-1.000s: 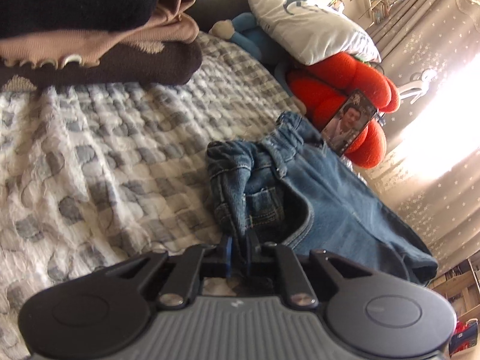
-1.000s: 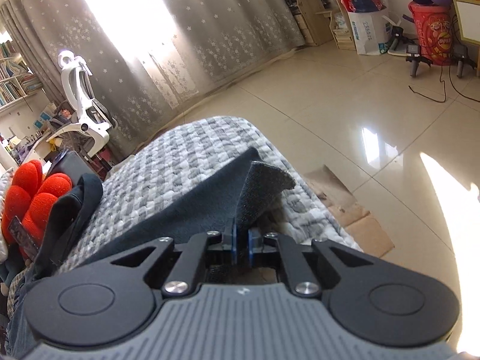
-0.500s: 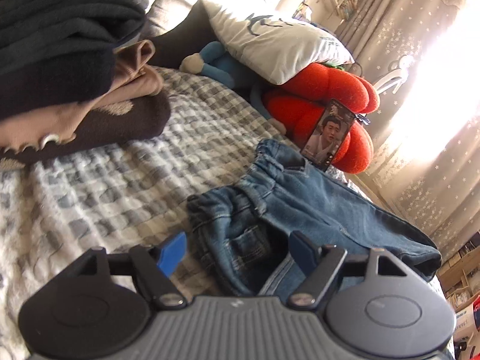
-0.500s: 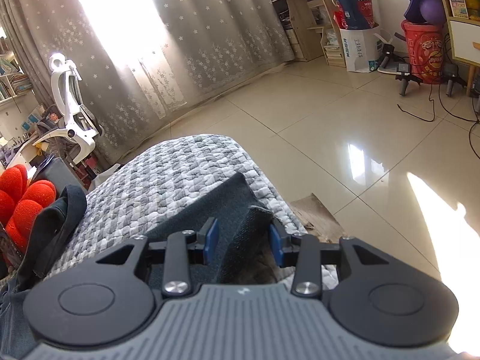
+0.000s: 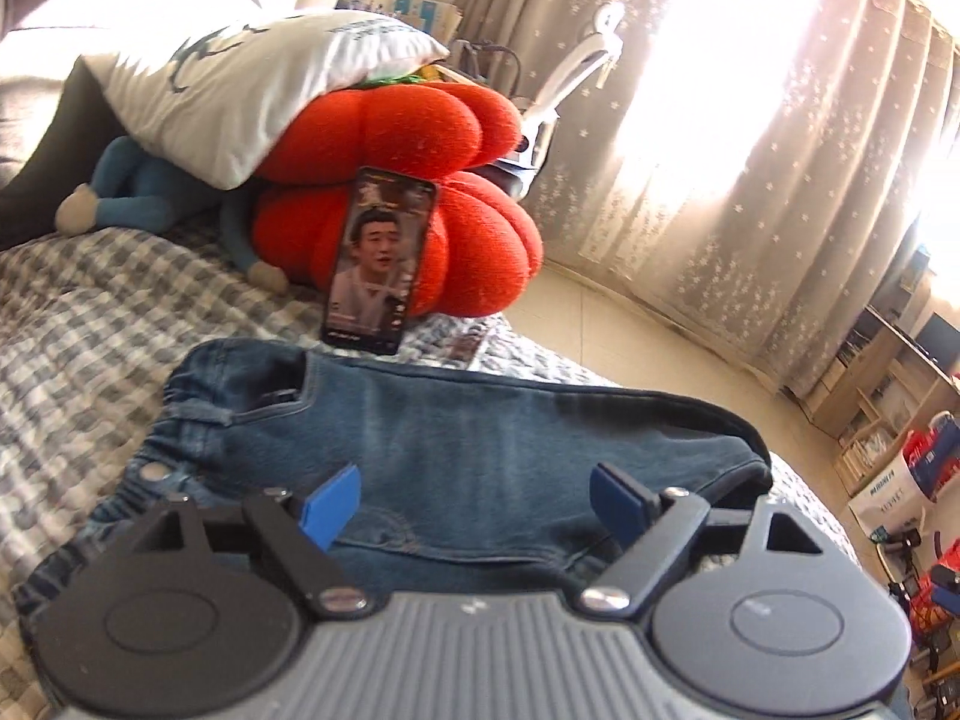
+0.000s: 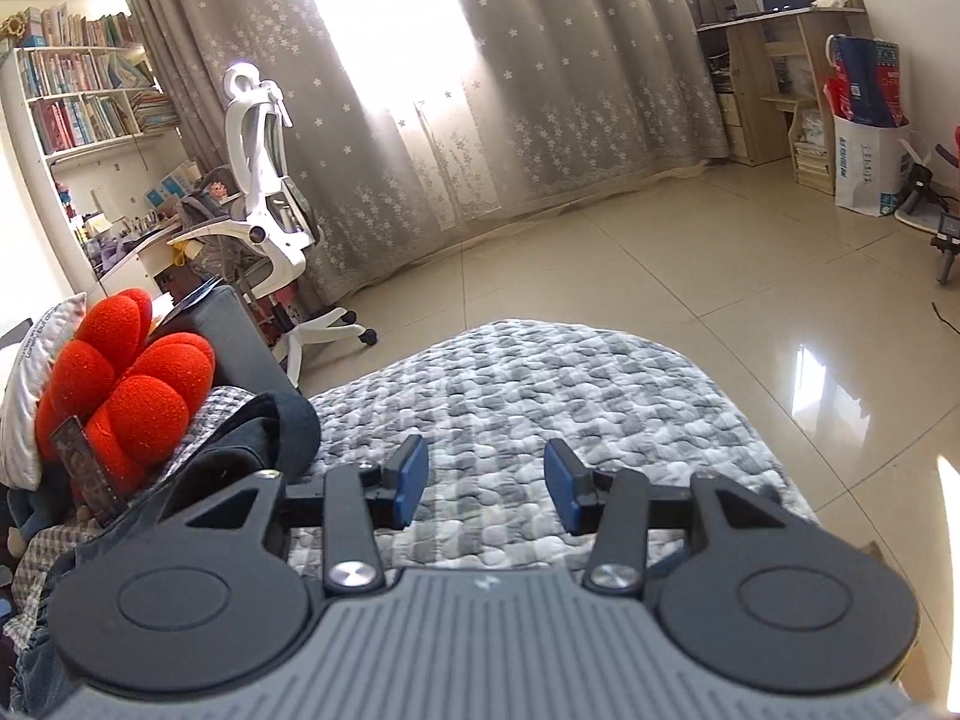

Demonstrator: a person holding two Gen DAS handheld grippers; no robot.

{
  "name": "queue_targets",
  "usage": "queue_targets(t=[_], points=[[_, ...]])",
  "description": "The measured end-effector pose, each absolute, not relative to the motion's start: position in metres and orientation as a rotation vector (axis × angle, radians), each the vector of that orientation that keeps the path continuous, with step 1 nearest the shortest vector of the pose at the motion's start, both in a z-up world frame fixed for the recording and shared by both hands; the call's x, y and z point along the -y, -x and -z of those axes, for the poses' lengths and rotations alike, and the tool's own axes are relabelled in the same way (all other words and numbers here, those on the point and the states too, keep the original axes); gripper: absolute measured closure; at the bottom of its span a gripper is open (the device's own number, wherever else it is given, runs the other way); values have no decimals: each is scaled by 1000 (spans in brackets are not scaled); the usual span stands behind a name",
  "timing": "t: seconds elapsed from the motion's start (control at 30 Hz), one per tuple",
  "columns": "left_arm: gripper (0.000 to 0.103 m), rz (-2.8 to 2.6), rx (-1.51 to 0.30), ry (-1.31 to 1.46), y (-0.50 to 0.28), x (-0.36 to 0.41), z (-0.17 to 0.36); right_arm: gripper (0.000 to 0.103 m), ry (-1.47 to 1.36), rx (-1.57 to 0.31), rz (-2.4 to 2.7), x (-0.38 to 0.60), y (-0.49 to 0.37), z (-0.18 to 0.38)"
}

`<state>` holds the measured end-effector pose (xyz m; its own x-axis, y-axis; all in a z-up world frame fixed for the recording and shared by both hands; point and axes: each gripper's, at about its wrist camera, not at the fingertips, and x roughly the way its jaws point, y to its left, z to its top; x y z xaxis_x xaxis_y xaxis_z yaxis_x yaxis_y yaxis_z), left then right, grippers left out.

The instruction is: Fold clothes

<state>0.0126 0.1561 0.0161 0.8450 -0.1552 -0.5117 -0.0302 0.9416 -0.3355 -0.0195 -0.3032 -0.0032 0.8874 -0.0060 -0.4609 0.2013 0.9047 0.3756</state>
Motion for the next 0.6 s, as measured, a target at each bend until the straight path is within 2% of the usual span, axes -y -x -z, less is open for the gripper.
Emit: queue_targets(t=[0.2, 0.6], points=[[18, 142, -577, 329, -48, -105, -18, 53, -438, -512, 14, 273, -24, -7], [19, 293, -572, 289, -96, -49, 25, 51, -424, -617, -117, 223, -90, 13]])
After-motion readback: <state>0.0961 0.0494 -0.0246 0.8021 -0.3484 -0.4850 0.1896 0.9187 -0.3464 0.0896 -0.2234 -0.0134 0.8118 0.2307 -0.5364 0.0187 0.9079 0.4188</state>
